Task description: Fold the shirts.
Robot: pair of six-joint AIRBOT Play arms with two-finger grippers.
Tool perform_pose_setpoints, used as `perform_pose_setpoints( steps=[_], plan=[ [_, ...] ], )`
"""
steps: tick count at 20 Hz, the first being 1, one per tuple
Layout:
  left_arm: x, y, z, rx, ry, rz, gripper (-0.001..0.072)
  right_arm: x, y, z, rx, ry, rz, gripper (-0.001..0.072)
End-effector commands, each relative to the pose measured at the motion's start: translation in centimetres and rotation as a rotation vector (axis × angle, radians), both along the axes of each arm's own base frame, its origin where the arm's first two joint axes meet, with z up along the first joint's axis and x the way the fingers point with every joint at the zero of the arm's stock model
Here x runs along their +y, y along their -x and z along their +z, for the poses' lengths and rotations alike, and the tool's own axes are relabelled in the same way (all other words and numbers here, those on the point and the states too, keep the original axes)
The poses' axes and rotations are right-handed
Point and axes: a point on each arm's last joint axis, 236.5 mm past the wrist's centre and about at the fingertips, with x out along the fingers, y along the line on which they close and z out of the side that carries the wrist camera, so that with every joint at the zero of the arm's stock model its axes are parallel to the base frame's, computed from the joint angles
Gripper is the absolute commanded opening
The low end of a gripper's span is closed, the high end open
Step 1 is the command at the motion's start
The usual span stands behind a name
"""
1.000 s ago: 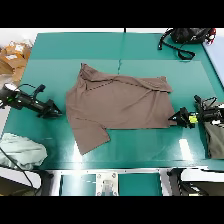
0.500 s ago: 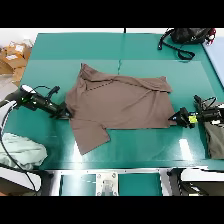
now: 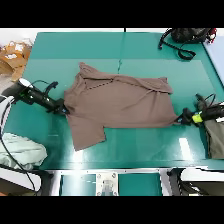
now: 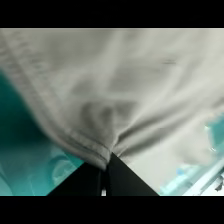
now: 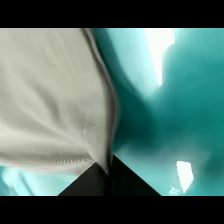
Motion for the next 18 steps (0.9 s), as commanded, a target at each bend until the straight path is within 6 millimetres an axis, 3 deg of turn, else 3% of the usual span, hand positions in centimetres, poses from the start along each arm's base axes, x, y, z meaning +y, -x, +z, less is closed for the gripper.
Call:
perform_pose_setpoints(
  steps=[1, 3, 4, 7, 9, 11, 12, 13, 15, 17, 18],
  plan=[
    [-0.4, -2.0, 5.6, -0.093, 0.029, -0.011, 0.002, 0.6, -4.4, 8.0, -0.221, -0.031, -0.034, 0.0016],
    [0.0, -4.2, 11.8, -0.279, -0.006, -0.001, 0.0021, 0.4, -6.7, 14.7, -0.398, 0.017, -0.064, 0.0016],
    [0.1, -4.9, 16.0, -0.4, -0.028, -0.001, 0.002, 0.4, -7.6, 18.8, -0.496, 0.043, -0.084, 0.0016],
    [0.1, -4.6, 31.4, -0.826, -0.099, 0.026, 0.0021, 1.5, -8.3, 32.7, -0.835, 0.124, -0.151, 0.0016],
    [-0.3, -1.6, 42.8, -1.152, -0.14, 0.07, 0.0021, 2.9, -6.6, 42.8, -1.086, 0.182, -0.216, 0.0016],
    [-0.9, 4.1, 53.5, -1.486, -0.169, 0.125, 0.0021, 4.4, -2.9, 52.1, -1.34, 0.262, -0.293, 0.0016],
    [-1.3, 7.4, 57.7, -1.624, -0.176, 0.148, 0.0021, 5.3, -0.4, 56.4, -1.472, 0.315, -0.321, 0.0016],
    [-1.8, 11.0, 61.2, -1.749, -0.178, 0.166, 0.0021, 6.1, 2.2, 59.7, -1.579, 0.367, -0.344, 0.0016],
    [-2.6, 16.6, 64.9, -1.905, -0.183, 0.182, 0.0022, 7.2, 6.6, 64.2, -1.724, 0.474, -0.398, 0.0016],
    [-2.9, 19.9, 65.9, -1.968, -0.195, 0.188, 0.0022, 7.6, 9.0, 65.9, -1.77, 0.568, -0.427, 0.0016],
    [-2.8, 20.5, 66.0, -1.98, -0.207, 0.192, 0.0022, 7.5, 9.6, 66.3, -1.778, 0.605, -0.429, 0.0016]
  ],
)
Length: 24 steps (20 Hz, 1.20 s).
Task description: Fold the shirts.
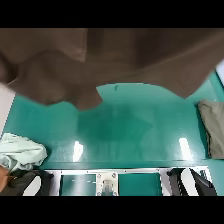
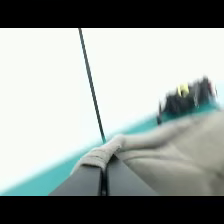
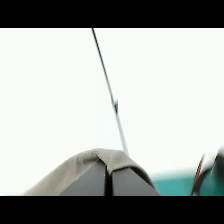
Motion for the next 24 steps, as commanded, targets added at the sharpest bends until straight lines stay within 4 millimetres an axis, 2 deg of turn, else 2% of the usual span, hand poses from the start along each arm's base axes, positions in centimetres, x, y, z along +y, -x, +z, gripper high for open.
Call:
perform_pose_setpoints(
  steps=[1, 2, 4, 6, 7, 9, 10, 12, 14, 15, 17, 18, 20, 22, 24],
  plan=[
    [0.0, 5.9, 3.4, -0.169, -0.011, 0.051, 0.0022, 0.9, 4.7, 4.3, -0.146, 0.073, -0.113, 0.0016],
    [0.5, 5.7, 3.3, -0.166, -0.016, 0.072, 0.0022, 0.4, 4.4, 3.9, -0.129, 0.075, -0.125, 0.0016],
    [0.9, 3.4, 1.8, -0.102, -0.011, 0.076, 0.0022, -0.8, 2.2, 1.5, -0.047, 0.041, -0.113, 0.0016],
    [1.2, -1.4, -2.6, 0.061, 0.012, 0.048, 0.0022, -2.1, -1.2, -2.8, 0.067, -0.049, -0.05, 0.0016],
    [1.2, -3.9, -5.4, 0.16, 0.027, 0.026, 0.0022, -3.0, -3.5, -6.0, 0.138, -0.094, -0.016, 0.0016],
    [1.0, -9.5, -12.4, 0.376, 0.099, -0.032, 0.0022, -3.6, -7.7, -13.7, 0.303, -0.144, 0.06, 0.0016],
    [0.9, -12.1, -16.2, 0.474, 0.137, -0.057, 0.0022, -3.3, -9.7, -18.1, 0.392, -0.16, 0.106, 0.0016],
    [1.1, -17.3, -25.4, 0.661, 0.214, -0.084, 0.0022, -2.7, -13.4, -27.9, 0.569, -0.203, 0.162, 0.0016],
    [2.0, -21.4, -34.4, 0.808, 0.286, -0.055, 0.0022, -3.2, -16.1, -36.8, 0.712, -0.249, 0.148, 0.0016],
    [2.6, -23.0, -38.4, 0.87, 0.317, -0.025, 0.0022, -3.6, -17.2, -40.5, 0.774, -0.286, 0.132, 0.0016],
    [3.1, -25.6, -45.0, 0.982, 0.372, -0.004, 0.0022, -4.4, -19.4, -47.3, 0.893, -0.328, 0.113, 0.0016],
    [3.0, -26.6, -47.4, 1.022, 0.41, -0.011, 0.0022, -4.7, -20.4, -50.3, 0.949, -0.35, 0.106, 0.0015],
    [3.0, -28.6, -50.6, 1.056, 0.485, -0.007, 0.0022, -5.0, -22.3, -54.8, 1.037, -0.385, 0.112, 0.0016],
    [3.8, -31.0, -52.0, 1.054, 0.538, 0.03, 0.0022, -5.2, -24.7, -57.3, 1.071, -0.407, 0.122, 0.0016],
    [4.6, -33.0, -51.8, 1.018, 0.557, 0.06, 0.0022, -5.3, -27.5, -57.9, 1.058, -0.419, 0.137, 0.0016]
  ],
)
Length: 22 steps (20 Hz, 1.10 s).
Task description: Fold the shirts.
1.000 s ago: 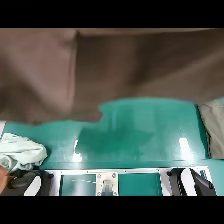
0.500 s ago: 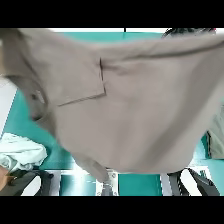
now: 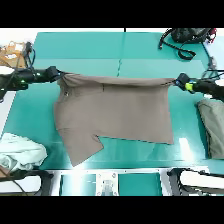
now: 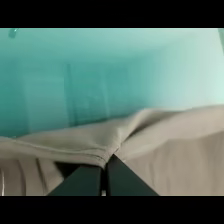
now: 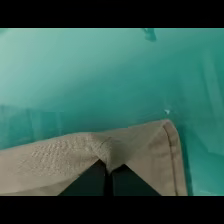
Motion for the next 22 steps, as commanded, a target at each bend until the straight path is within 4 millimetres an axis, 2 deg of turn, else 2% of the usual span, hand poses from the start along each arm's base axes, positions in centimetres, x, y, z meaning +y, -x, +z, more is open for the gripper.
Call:
perform_pose_setpoints(
  steps=[1, 6, 8, 11, 14, 16, 19, 22],
  plan=[
    [1.6, -4.0, -1.7, -0.017, 0.028, 0.091, 0.0022, 0.0, -4.6, -3.3, 0.016, -0.028, 0.007, 0.0016],
    [3.4, -7.5, 2.4, -0.142, -0.007, 0.165, 0.0022, 1.3, -10.9, 1.1, -0.125, -0.012, 0.048, 0.0016],
    [4.0, -7.9, 2.6, -0.156, -0.02, 0.188, 0.0022, 2.2, -12.5, 2.1, -0.155, -0.012, 0.061, 0.0015],
    [3.9, -7.9, 1.5, -0.137, -0.026, 0.178, 0.0022, 2.5, -13.2, 1.6, -0.153, -0.022, 0.061, 0.0015],
    [3.1, -6.9, -0.5, -0.089, -0.062, 0.104, 0.0021, 3.0, -11.9, 0.3, -0.093, -0.012, 0.125, 0.0015],
    [2.4, -4.8, -2.4, -0.015, -0.115, 0.01, 0.0022, 3.1, -9.2, -1.6, 0.014, 0.022, 0.219, 0.0015],
    [3.5, -1.4, -5.7, 0.152, -0.192, -0.059, 0.0022, 2.0, -4.5, -4.7, 0.217, 0.075, 0.319, 0.0014],
    [4.5, 1.8, -7.6, 0.29, -0.228, -0.12, 0.0022, 2.2, -2.2, -5.6, 0.302, 0.082, 0.381, 0.0014]
  ],
)
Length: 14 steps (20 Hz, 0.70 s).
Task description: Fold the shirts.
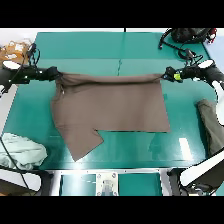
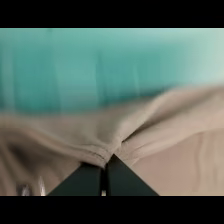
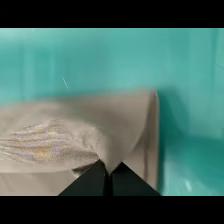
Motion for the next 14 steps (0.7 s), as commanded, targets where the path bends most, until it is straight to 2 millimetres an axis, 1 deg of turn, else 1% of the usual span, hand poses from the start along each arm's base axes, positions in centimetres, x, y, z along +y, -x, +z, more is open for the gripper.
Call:
perform_pose_setpoints(
  steps=[1, 3, 7, 12, 14],
  plan=[
    [1.4, 4.5, -3.1, 0.2, -0.085, -0.072, 0.0022, 0.1, 3.9, -1.7, 0.149, 0.03, 0.094, 0.0015],
    [1.6, 5.4, -3.8, 0.239, -0.121, -0.096, 0.0022, 0.6, 4.9, -2.5, 0.188, 0.025, 0.113, 0.0014],
    [1.5, 5.8, -4.1, 0.255, -0.114, -0.092, 0.0022, 1.1, 7.0, -3.6, 0.262, 0.017, 0.15, 0.0014],
    [1.1, 5.9, -4.0, 0.27, -0.083, -0.081, 0.0022, 1.0, 7.1, -3.7, 0.269, 0.024, 0.147, 0.0015],
    [0.9, 6.4, -4.1, 0.291, -0.075, -0.087, 0.0022, 1.0, 7.1, -3.7, 0.269, 0.024, 0.147, 0.0016]
  ],
)
